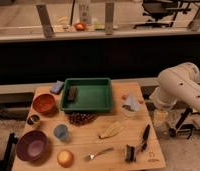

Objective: Place banana in plastic cup

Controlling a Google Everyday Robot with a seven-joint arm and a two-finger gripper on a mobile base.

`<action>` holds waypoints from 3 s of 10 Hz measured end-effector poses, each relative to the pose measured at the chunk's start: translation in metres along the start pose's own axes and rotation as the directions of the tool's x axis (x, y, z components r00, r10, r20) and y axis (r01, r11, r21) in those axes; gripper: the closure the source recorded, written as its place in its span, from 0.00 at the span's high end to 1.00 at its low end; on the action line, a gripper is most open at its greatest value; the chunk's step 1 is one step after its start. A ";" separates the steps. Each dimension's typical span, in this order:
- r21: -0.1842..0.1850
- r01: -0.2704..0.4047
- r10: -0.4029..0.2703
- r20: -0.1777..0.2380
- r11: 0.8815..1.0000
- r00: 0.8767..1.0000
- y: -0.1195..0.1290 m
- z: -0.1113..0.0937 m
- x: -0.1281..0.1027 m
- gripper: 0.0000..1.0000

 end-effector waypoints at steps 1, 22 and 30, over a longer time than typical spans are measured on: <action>0.000 0.000 0.000 0.000 1.000 1.000 0.000 0.000 0.000 0.80; -0.002 0.234 -0.234 -0.063 0.972 0.970 0.005 0.033 -0.035 0.80; 0.006 0.373 -0.372 -0.059 0.928 0.926 0.003 0.058 -0.088 0.80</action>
